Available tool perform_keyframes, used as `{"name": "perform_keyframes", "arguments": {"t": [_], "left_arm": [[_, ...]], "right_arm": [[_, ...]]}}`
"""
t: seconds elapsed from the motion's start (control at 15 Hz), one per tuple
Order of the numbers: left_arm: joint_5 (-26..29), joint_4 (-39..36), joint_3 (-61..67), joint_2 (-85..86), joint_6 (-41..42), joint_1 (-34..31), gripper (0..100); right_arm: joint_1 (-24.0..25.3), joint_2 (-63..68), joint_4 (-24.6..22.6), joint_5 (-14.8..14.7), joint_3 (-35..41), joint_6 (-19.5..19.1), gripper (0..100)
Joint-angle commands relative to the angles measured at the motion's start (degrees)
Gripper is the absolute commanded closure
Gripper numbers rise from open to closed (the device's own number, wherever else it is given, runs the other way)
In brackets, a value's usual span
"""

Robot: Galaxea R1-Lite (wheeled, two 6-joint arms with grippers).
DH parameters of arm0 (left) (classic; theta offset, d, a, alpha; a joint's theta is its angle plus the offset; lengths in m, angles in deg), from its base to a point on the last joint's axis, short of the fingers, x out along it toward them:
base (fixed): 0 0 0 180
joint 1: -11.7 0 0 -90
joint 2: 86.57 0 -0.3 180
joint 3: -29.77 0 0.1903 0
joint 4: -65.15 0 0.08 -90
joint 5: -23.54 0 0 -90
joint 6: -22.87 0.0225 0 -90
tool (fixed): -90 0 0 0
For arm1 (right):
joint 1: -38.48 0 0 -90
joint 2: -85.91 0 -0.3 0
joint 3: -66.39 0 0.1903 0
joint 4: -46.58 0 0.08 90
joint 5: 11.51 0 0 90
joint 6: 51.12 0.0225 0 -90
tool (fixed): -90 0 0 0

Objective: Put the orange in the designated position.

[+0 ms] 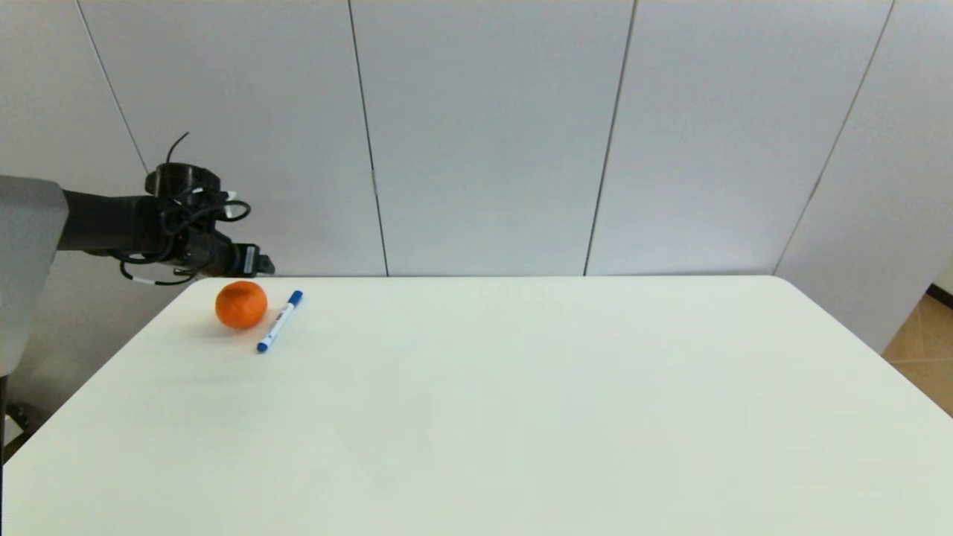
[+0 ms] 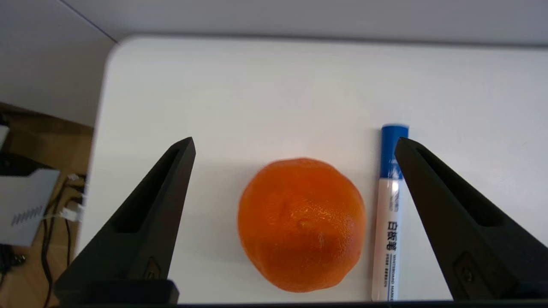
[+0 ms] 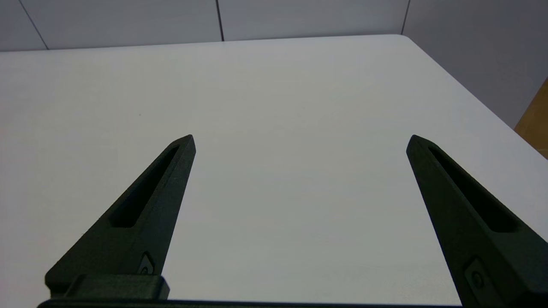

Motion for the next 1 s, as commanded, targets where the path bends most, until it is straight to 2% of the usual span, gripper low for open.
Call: {"name": "perform_keyframes", "arguments": {"t": [0.07,0.53,1.0], "left_arm": [[0.1,0.0,-2.0,5.1,0.6,0.6,0],[0.1,0.0,0.4,19.4,1.9,4.6,0],[0.1,0.0,9.9,38.0,4.7,6.7,0]], "right_arm": [[0.0,0.1,0.0,0.0,0.0,0.0,0],[0.0,0.1,0.0,0.0,0.0,0.0,0],[0.0,0.1,0.0,0.0,0.0,0.0,0]]}}
